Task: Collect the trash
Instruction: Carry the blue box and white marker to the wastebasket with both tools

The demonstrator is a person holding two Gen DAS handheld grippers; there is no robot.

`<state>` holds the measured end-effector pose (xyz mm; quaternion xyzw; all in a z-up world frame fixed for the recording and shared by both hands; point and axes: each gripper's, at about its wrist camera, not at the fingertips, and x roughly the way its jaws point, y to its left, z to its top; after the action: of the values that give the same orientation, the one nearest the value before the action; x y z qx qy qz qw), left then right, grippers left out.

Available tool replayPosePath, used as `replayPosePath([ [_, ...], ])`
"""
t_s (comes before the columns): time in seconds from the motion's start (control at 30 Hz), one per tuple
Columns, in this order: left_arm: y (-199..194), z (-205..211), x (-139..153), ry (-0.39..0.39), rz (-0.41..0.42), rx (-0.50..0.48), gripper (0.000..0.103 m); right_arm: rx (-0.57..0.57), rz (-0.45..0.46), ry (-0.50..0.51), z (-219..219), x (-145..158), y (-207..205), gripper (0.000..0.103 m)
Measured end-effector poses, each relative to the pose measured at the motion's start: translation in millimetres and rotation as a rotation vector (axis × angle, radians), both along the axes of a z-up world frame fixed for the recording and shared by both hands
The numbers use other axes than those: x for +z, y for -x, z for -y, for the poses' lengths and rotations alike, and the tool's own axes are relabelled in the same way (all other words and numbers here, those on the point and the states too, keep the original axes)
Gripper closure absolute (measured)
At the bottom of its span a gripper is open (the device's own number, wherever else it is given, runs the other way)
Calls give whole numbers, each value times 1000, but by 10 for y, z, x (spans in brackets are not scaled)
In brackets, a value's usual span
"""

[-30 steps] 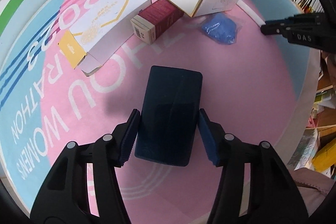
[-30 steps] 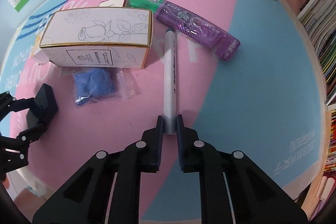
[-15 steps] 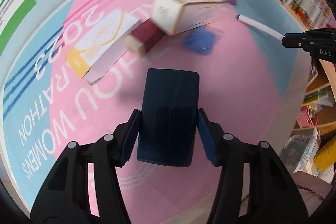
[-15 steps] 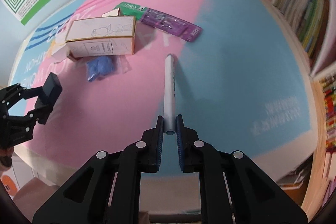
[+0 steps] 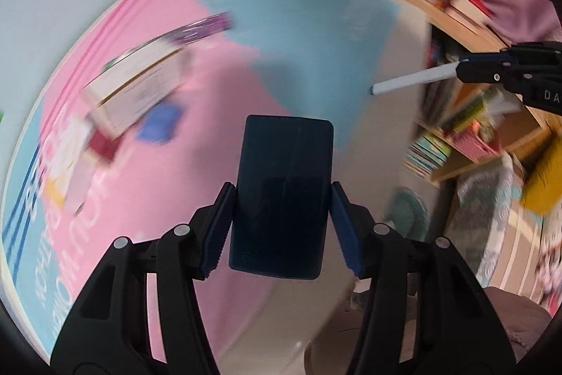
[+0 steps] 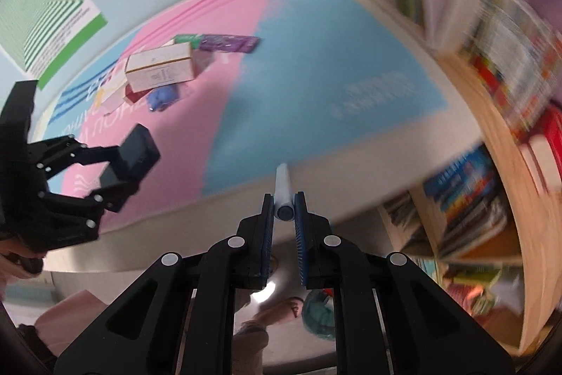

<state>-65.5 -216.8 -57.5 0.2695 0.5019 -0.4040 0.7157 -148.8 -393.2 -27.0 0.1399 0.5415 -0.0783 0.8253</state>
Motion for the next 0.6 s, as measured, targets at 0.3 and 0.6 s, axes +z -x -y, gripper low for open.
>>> replayPosePath([
  [0.3,976,859,-49,2,-37,-318,51,-242,-6,-11,365,85,1263,90],
  [0.6,1929,1370,-319,-45,-103,-576,51,-470,-94,-71,487,-264,2416,90],
])
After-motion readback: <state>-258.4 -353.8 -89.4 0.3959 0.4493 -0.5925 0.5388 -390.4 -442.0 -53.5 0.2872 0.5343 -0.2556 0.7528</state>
